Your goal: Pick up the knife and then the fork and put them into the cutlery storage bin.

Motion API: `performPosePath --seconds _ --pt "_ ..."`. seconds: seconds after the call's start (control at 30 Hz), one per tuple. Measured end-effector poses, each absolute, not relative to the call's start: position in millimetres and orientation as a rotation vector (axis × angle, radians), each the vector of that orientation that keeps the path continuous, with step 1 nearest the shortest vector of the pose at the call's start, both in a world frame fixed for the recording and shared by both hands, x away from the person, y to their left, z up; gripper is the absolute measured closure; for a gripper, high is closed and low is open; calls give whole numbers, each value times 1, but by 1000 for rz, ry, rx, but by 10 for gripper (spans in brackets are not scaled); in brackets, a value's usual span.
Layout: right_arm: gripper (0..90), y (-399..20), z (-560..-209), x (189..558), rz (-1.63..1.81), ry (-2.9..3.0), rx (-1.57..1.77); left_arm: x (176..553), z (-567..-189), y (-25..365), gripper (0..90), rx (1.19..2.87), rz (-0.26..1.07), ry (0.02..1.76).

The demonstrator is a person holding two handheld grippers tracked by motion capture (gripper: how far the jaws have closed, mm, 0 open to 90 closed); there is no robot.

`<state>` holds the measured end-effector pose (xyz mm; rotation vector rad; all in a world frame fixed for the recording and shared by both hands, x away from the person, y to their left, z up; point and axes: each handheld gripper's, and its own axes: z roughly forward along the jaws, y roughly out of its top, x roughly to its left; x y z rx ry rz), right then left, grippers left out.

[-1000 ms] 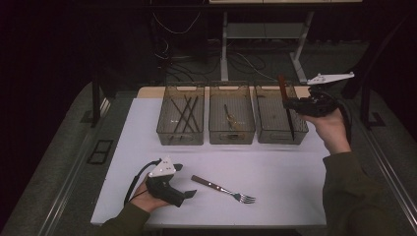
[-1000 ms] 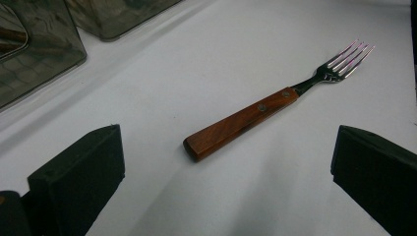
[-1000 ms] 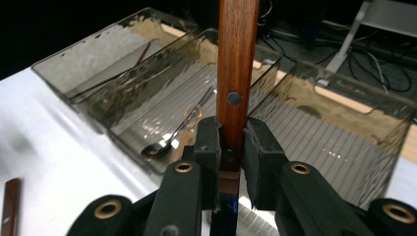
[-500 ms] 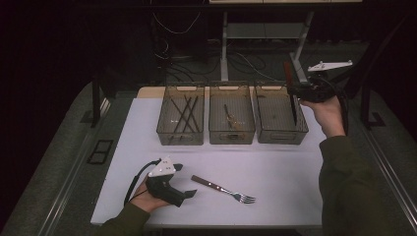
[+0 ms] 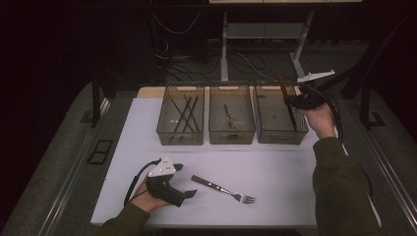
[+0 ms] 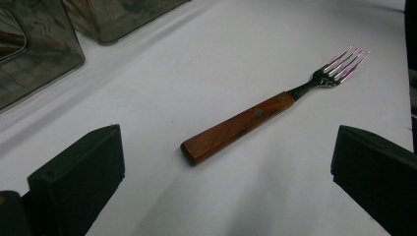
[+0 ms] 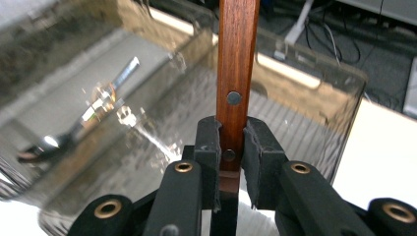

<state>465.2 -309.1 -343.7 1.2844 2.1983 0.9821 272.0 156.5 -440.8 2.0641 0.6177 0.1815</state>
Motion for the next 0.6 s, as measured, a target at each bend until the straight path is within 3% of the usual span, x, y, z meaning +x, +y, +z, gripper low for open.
performPosePath --seconds 0.6 --pt "764 -313 -381 471 886 2287 1328 272 -441 157 0 2065 182 620"
